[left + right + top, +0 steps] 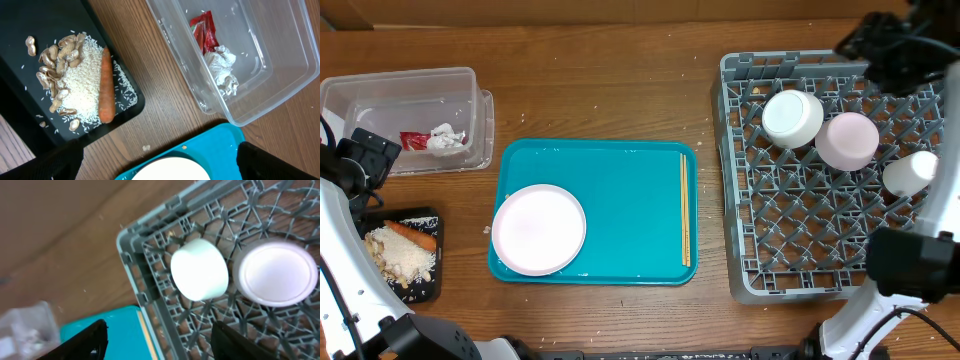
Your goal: Sort waste into correct bins and load items into the dishwasher
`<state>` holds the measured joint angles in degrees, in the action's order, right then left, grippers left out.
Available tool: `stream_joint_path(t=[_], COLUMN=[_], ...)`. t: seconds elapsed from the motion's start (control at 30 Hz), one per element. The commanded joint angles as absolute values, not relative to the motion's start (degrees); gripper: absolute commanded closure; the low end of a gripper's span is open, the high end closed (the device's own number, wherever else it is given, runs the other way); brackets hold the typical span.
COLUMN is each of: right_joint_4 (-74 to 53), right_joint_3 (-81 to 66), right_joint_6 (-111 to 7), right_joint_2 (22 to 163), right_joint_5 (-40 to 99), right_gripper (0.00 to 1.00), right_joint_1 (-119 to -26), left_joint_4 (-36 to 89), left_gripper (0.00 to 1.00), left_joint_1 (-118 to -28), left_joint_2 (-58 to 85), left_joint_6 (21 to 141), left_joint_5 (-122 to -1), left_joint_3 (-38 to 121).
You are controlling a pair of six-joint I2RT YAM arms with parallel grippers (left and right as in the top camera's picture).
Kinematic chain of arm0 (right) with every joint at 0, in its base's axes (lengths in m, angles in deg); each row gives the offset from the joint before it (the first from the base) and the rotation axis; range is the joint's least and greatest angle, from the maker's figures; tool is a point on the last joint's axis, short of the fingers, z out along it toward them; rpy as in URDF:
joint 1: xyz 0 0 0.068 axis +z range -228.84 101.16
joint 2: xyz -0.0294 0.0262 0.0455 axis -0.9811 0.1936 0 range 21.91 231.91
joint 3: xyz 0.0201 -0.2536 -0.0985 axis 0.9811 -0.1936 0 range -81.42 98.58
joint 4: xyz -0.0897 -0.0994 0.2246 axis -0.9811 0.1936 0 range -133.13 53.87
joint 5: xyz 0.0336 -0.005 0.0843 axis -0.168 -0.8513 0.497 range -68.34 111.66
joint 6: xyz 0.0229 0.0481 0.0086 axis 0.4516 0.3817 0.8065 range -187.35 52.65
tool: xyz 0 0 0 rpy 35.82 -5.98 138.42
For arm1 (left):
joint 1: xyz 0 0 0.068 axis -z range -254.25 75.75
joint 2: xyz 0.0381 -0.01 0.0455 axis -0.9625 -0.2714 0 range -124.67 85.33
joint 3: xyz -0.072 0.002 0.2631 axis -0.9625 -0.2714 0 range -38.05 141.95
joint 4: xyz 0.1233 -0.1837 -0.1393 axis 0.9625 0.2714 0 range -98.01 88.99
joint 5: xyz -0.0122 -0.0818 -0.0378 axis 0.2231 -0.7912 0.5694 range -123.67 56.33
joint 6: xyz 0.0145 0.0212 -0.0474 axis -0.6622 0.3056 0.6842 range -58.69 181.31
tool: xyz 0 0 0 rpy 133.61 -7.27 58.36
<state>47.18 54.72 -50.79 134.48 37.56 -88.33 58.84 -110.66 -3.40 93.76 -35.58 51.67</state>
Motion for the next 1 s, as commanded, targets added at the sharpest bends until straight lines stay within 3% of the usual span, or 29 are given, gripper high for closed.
stream_joint_path(t=[0.0, 0.13, 0.33, 0.63, 0.97], right_joint_4=[47.35, 46.93, 43.59, 40.16, 39.63], right_joint_3=[52.73, 49.04, 44.86, 42.65, 41.91], right_joint_6=[-50.46, -47.23, -45.87, -46.09, -46.13], right_joint_2=[136.19, 139.45, 143.51, 146.16, 148.32], right_joint_5=[26.59, 20.01, 16.76, 17.22, 17.17], right_gripper=[0.48, 0.71, 0.84, 0.94, 0.96], right_joint_1=[-82.8, -79.09, -78.21, -78.85, -78.85], left_joint_4=[58.84, 58.84, 58.84, 58.84, 58.84], left_gripper=[0.0, 0.0, 0.0, 0.0, 0.0], left_joint_1=[-110.59, -110.59, -110.59, -110.59, -110.59], left_joint_2=[-3.53, -3.53, -3.53, -3.53, -3.53], left_joint_6=[93.23, 93.23, 93.23, 93.23, 93.23], left_joint_5=[-35.14, -35.14, -35.14, -35.14, -35.14], left_joint_3=[51.97, 51.97, 51.97, 51.97, 51.97])
